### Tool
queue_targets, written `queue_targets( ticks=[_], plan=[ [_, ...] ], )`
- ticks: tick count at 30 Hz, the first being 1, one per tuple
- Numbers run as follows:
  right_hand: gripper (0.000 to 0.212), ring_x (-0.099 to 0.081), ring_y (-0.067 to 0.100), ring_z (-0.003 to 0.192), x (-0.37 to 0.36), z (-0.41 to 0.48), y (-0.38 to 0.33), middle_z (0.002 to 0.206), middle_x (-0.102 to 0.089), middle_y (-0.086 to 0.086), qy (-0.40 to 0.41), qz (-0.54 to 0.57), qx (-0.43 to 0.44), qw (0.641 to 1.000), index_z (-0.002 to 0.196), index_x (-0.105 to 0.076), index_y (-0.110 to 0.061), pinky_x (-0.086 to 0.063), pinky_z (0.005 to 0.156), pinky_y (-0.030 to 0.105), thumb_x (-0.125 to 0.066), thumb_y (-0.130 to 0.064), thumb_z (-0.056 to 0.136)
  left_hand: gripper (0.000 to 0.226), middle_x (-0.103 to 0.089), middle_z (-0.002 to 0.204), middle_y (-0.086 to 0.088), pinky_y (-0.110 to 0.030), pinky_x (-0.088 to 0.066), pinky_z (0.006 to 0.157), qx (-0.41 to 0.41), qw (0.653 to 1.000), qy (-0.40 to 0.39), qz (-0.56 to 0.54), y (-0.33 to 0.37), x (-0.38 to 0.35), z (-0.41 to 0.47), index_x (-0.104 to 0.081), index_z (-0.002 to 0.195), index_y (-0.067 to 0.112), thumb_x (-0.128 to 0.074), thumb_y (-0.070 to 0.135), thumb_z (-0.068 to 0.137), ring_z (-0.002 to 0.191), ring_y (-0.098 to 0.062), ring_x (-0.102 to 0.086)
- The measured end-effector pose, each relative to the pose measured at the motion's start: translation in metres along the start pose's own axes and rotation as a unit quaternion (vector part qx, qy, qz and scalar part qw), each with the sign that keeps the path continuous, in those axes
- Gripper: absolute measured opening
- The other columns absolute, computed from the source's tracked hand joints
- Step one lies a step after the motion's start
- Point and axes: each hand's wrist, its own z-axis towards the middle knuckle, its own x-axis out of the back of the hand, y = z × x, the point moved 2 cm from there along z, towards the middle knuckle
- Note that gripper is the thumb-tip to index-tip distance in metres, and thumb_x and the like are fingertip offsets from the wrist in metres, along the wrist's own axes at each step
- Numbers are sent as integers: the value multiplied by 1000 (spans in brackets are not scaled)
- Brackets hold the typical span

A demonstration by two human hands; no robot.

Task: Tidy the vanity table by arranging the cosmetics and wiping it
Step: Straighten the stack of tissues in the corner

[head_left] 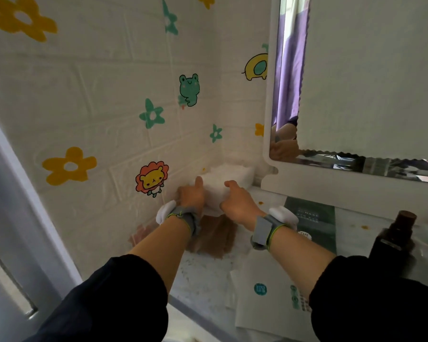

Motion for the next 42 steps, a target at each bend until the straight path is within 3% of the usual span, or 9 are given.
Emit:
queue_targets(
  ticks=[7, 12, 15, 20, 25, 30, 34, 37, 42],
  plan=[
    [61, -55, 35, 107, 8, -2, 5, 126, -50, 17, 63, 73, -10, 995, 144, -31, -18, -48, 79, 35, -52, -10, 88, 73, -60, 123, -13, -48, -43, 102, -12, 997, 12, -73, 11, -2, -6, -57, 123, 7, -46, 67, 84, 112, -38, -56],
    [44, -57, 34, 102, 16, -15, 2, 120, -54, 16, 99, 117, 2, 988, 134, -41, -21, -46, 74, 33, -48, -14, 92, 48, -56, 89, -11, -53, -52, 90, 47, 982, -18, -181, 16, 0, -9, -54, 83, 8, -58, 56, 81, 87, -33, -57],
    [39, -54, 30, 111, 18, -25, -4, 129, -50, 14, 137, 157, 0, 978, 134, -40, -20, -48, 89, 38, -48, -24, 96, 41, -52, 90, -11, -50, -56, 79, 73, 970, -12, -233, 19, 4, -23, -55, 92, 6, -55, 46, 89, 91, -37, -55],
    [83, -40, 31, 132, 28, -41, -19, 151, -30, 11, 147, 285, -89, 943, 149, -16, -6, -37, 101, 33, -57, -47, 90, 34, -51, 113, -10, -43, -56, 72, 95, 944, -21, -316, 19, 10, -59, -49, 113, 12, -53, 38, 92, 91, -31, -55],
    [102, -50, 32, 120, 39, -52, -17, 138, -46, 13, 134, 388, -184, 893, 145, -13, -9, -45, 103, 45, -70, -57, 75, 43, -53, 117, -11, -42, -54, 66, 100, 922, -62, -368, 14, 14, -97, -49, 126, 10, -53, 34, 90, 96, -31, -55],
    [96, -59, 30, 106, 56, -69, -17, 124, -55, 10, 140, 456, -196, 857, 133, -27, -10, -51, 93, 48, -85, -41, 63, 36, -57, 107, -13, -49, -56, 77, 99, 916, -106, -373, 17, 13, -125, -52, 119, 9, -51, 32, 91, 81, -31, -59],
    [88, -56, 31, 106, 78, -80, -15, 114, -50, 9, 178, 407, -173, 879, 132, -26, -6, -52, 90, 43, -83, -28, 69, 47, -60, 104, -16, -40, -56, 62, 57, 957, -111, -260, 15, 10, -126, -58, 109, 9, -37, 49, 97, 80, -35, -64],
    [85, -55, 27, 105, 98, -82, -17, 117, -52, 7, 206, 349, -124, 906, 134, -28, -4, -49, 84, 34, -80, -25, 69, 42, -59, 113, -21, -47, -50, 88, -105, 992, -39, 62, 4, 7, -115, -57, 101, 7, -31, 40, 100, 98, -37, -60],
    [89, -55, 30, 112, 129, -88, -20, 133, -50, 10, 217, 200, -100, 950, 142, -26, -4, -47, 80, 30, -76, -27, 72, 42, -42, 144, -10, -36, -31, 110, -296, 853, -68, 425, -16, -6, -109, -45, 139, 14, -36, 30, 101, 131, -31, -39]
  ],
)
